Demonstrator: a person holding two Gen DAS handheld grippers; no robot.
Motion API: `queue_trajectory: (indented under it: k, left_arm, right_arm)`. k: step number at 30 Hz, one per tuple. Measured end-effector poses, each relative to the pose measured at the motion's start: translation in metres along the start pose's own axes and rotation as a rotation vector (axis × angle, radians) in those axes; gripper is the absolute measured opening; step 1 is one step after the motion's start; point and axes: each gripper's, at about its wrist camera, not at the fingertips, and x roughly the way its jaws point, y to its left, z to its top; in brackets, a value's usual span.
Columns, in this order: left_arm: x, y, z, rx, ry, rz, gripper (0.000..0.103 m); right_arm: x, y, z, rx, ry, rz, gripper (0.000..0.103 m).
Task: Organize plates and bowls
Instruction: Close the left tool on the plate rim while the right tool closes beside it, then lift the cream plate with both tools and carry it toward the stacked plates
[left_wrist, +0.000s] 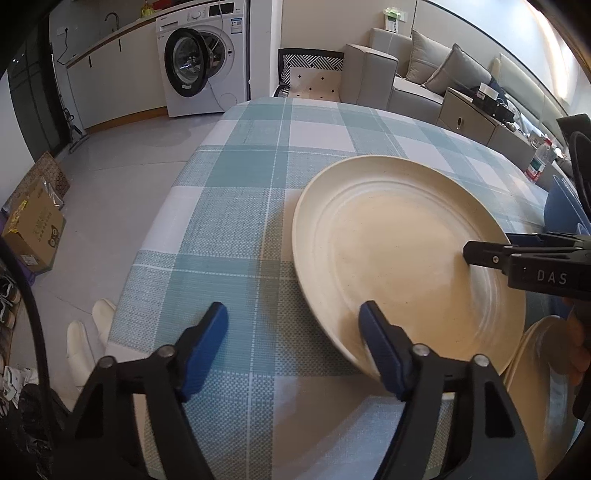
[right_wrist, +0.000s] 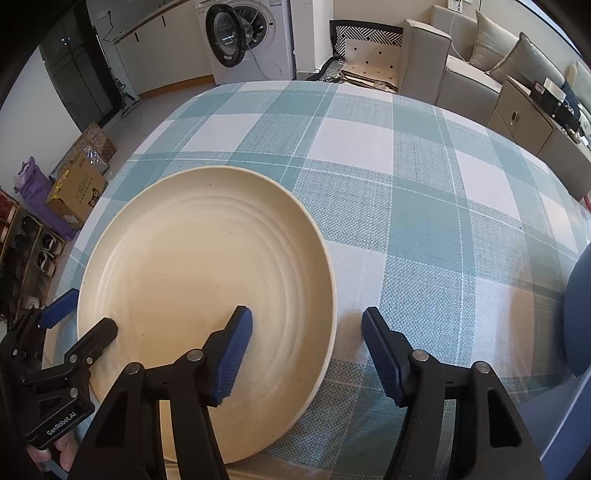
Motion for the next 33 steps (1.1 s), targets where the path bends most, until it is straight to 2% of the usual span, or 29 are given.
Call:
queue_trajectory:
  k: [3, 6, 12, 16, 27, 33]
  left_arm:
    - [-0.002, -0.005, -0.001, 0.011, -0.005, -0.021, 0.051]
    - [-0.004, -0.008, -0.001, 0.02, -0.007, -0.037, 0.043]
    - [-0.005, -0.015, -0.002, 0.039, -0.011, -0.058, 0.026]
    - [-0.006, -0.016, -0.003, 0.044, -0.011, -0.052, 0.026]
    - [-0.01, -0.013, -0.002, 0.025, -0.029, -0.04, 0.026]
    - [-0.015, -0.006, 0.0, -0.001, -0.048, -0.031, 0.026]
  right_arm:
    - [0.0, 0.001, -0.001, -0.001, 0.002, 0.012, 0.064]
    - [-0.001, 0.004, -0.003, -0.007, 0.0, 0.018, 0.064]
    - [-0.007, 0.01, -0.005, -0.044, -0.02, 0.013, 0.043]
    - [-0.011, 0.011, -0.006, -0.056, -0.033, -0.001, 0.039]
    - [-0.016, 0.015, -0.009, -0.068, -0.059, 0.003, 0.039]
    - [-0.026, 0.021, -0.009, -0.084, -0.112, 0.012, 0.039]
